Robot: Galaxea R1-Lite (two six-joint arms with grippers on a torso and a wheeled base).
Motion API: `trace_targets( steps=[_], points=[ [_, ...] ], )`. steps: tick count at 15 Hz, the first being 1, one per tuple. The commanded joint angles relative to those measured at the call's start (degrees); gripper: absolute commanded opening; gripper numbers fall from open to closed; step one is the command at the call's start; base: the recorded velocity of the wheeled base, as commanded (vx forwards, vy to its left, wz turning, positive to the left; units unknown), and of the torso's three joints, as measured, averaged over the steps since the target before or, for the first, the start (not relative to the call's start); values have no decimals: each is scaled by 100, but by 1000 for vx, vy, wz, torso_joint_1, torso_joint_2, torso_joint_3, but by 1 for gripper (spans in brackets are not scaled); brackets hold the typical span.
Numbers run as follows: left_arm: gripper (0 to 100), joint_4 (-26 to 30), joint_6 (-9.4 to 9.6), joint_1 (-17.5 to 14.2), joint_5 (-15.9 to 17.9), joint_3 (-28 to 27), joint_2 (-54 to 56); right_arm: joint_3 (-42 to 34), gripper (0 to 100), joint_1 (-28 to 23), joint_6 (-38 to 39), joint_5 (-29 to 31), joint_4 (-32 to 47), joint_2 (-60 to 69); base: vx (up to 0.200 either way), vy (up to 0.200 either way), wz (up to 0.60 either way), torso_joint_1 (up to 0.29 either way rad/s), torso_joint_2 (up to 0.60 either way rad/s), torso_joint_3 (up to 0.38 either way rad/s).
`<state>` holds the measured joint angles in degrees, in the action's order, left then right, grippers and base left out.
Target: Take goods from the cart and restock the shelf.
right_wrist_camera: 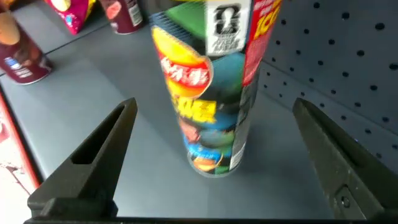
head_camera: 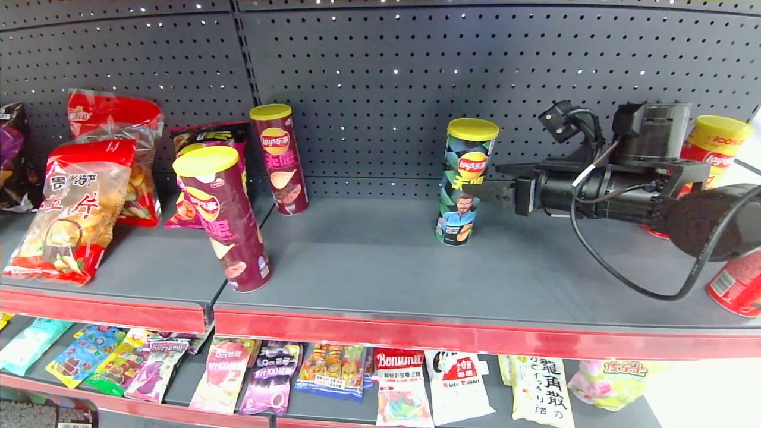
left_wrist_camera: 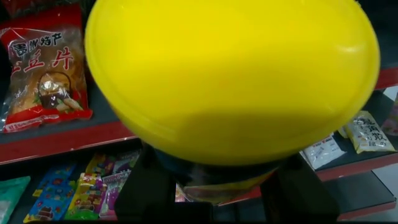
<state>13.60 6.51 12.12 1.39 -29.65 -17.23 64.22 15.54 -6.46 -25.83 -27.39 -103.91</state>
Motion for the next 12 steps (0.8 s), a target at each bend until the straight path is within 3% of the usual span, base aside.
trace_targets(
  steps=[1,12],
  points=[
    [0,2,-1,1,2,12,-9,258,100,1,-4,-1,6,-200,0,0,0,0,0,0],
    [0,11,-1,-8,2,29,26,961,100,221,-22,8,-3,-683,0,0,0,0,0,0]
  ],
)
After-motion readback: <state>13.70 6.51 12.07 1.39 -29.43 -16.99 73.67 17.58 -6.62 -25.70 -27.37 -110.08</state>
